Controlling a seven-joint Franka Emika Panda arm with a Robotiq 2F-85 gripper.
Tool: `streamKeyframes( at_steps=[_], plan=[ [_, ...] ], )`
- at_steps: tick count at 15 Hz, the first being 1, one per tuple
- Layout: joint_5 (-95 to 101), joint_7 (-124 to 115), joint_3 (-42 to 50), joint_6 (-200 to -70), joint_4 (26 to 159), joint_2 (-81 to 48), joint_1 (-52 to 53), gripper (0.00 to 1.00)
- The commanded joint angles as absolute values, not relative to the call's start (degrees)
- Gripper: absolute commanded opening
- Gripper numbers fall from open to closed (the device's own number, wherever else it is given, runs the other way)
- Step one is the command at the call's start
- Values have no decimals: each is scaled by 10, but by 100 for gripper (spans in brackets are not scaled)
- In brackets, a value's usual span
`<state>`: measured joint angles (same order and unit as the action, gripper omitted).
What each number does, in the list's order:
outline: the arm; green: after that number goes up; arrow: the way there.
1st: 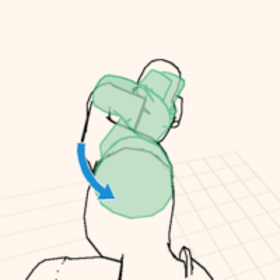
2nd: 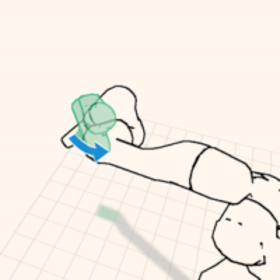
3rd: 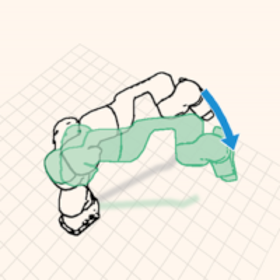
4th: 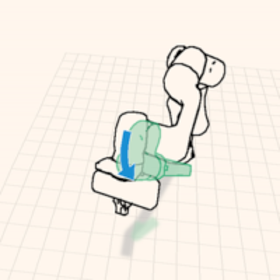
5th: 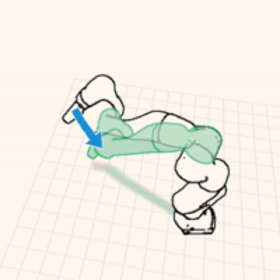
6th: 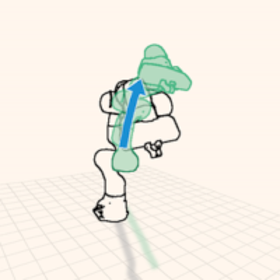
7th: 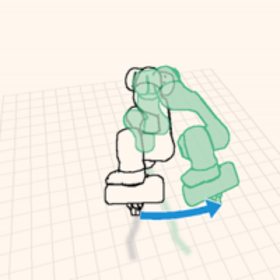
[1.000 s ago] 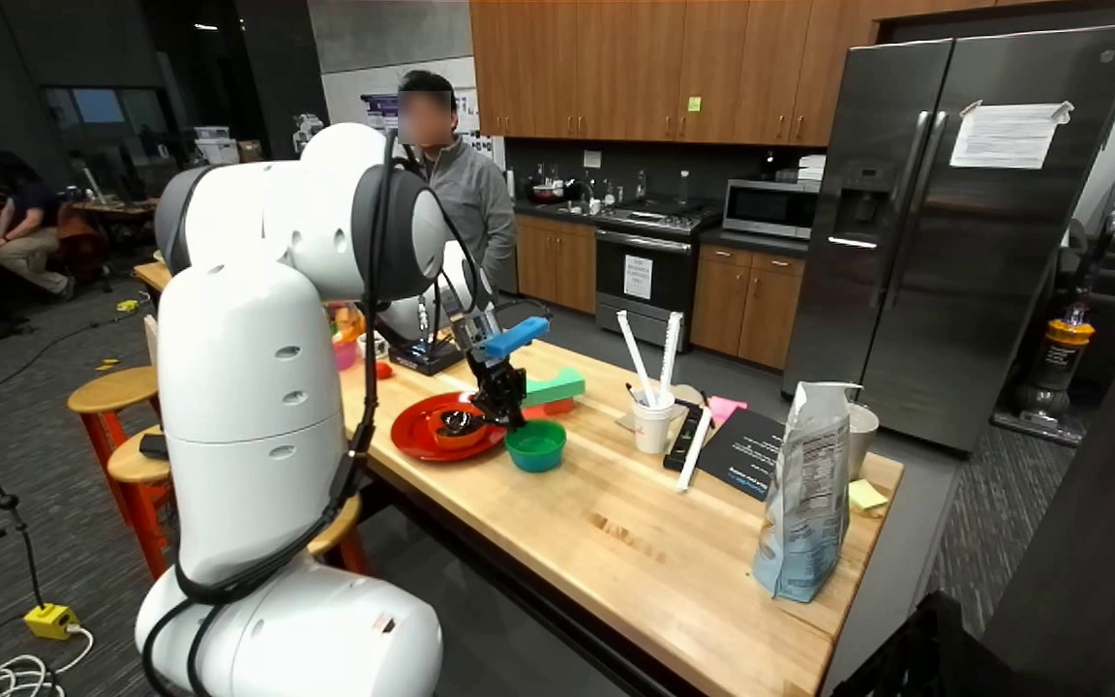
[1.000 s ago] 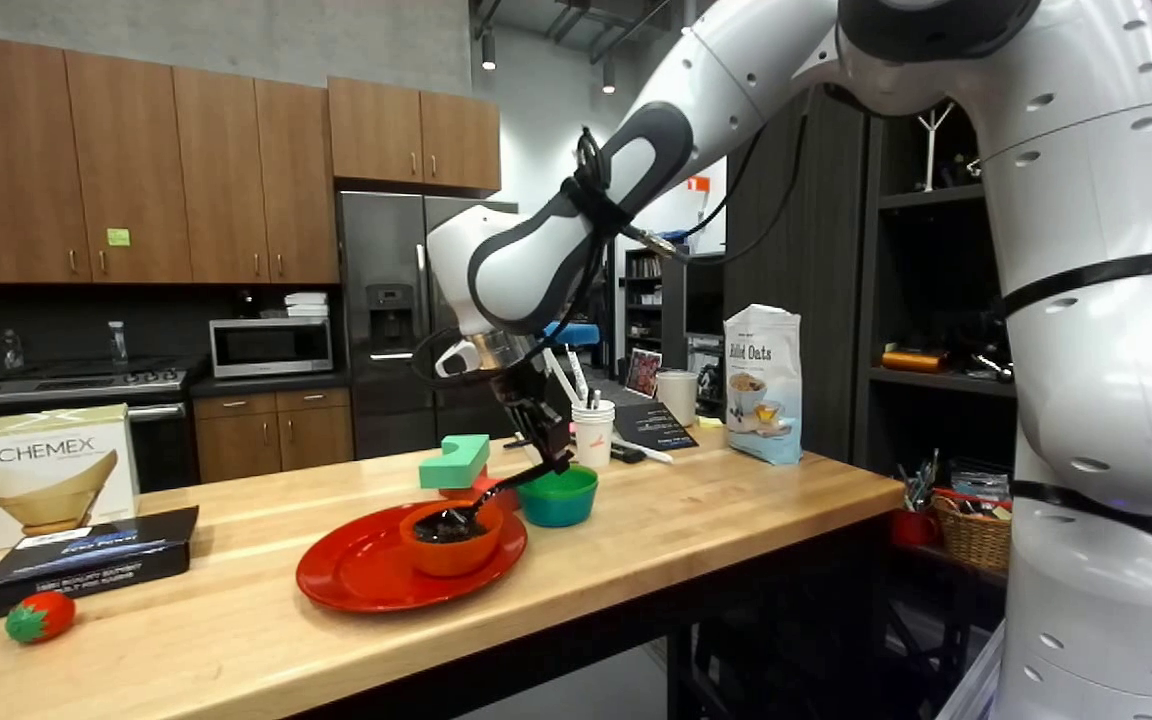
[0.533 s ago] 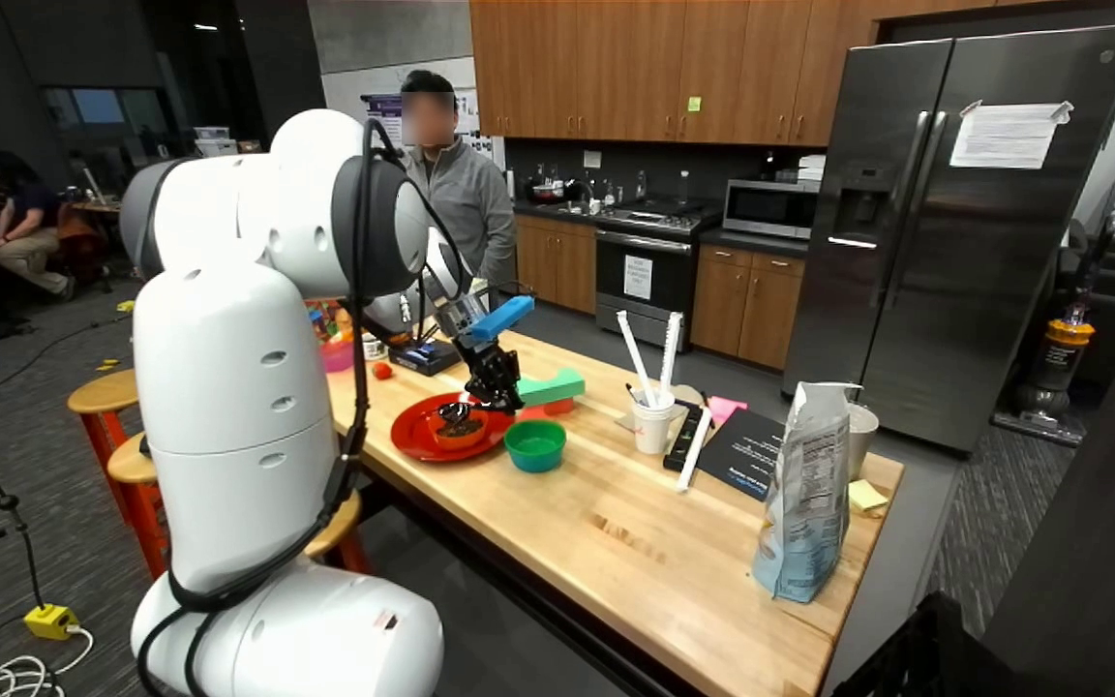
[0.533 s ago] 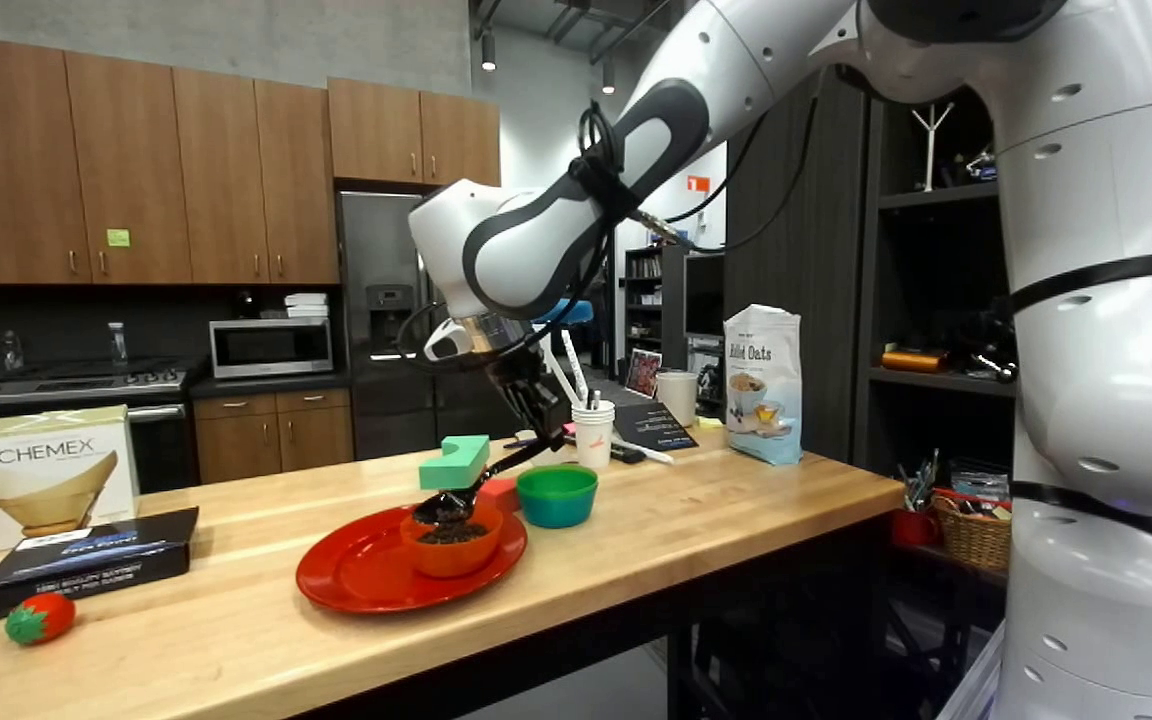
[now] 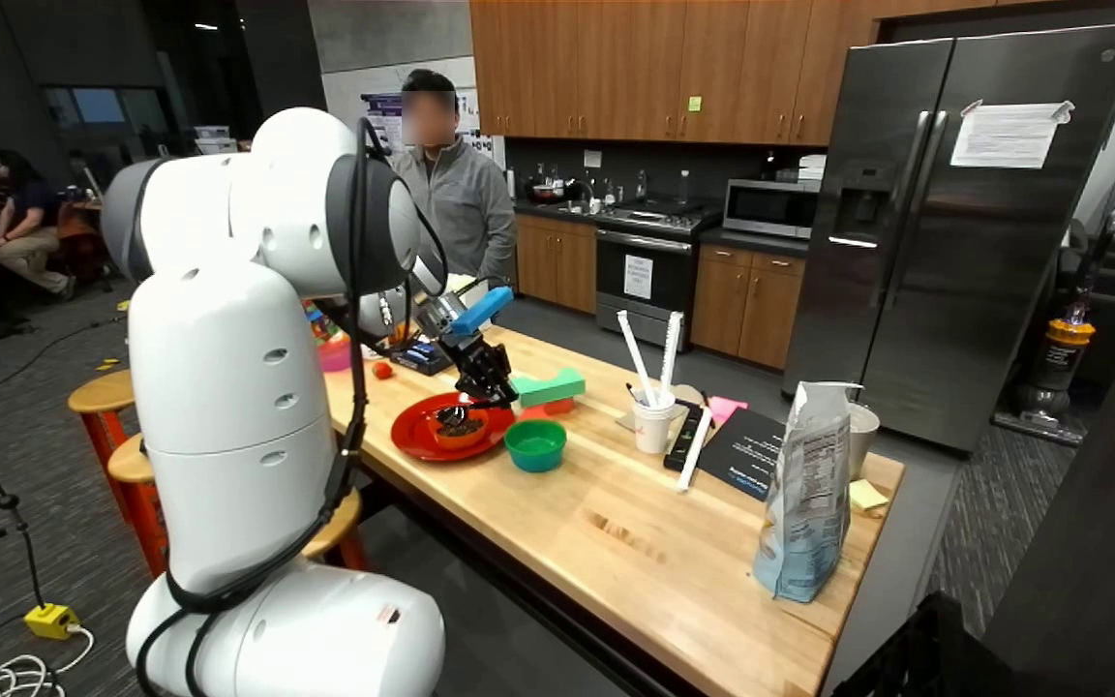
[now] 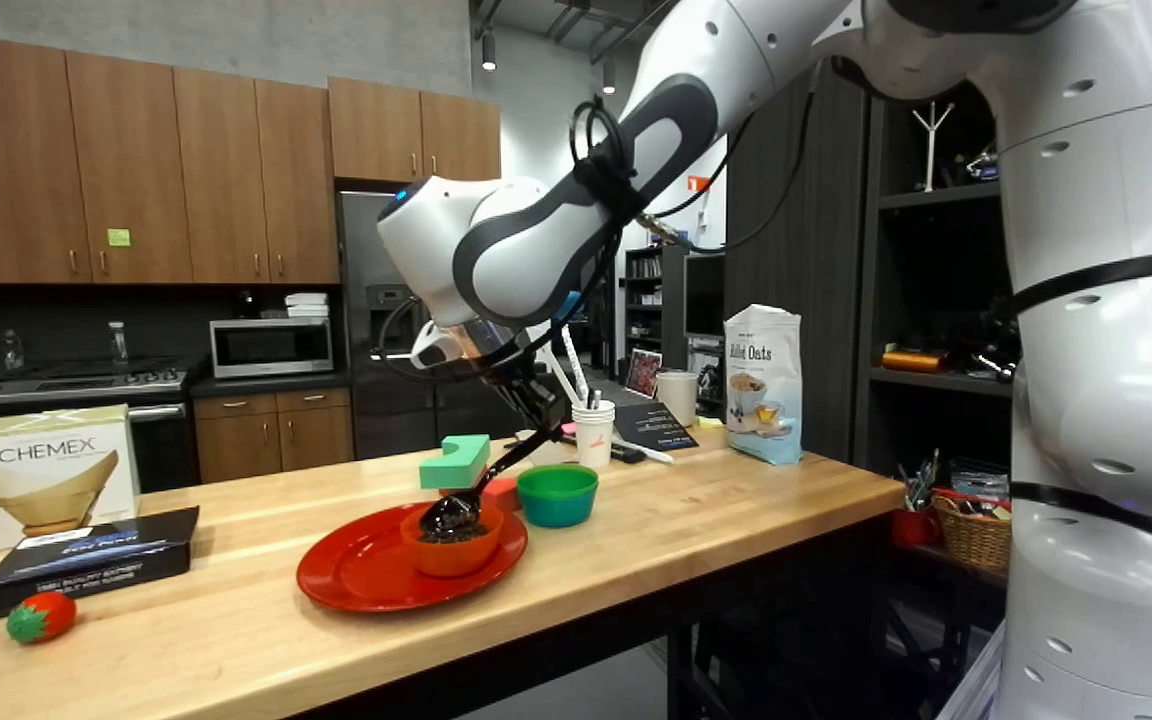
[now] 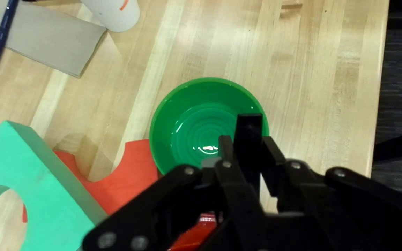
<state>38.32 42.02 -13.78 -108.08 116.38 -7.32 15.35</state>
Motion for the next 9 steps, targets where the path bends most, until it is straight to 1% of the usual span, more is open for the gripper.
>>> streamKeyframes(
  at_steps=[1, 9],
  plan=[
    [428, 412, -141, -1049, 1166, -59, 154, 6],
    [486, 410, -152, -996, 1137, -74, 163, 6]
  ],
)
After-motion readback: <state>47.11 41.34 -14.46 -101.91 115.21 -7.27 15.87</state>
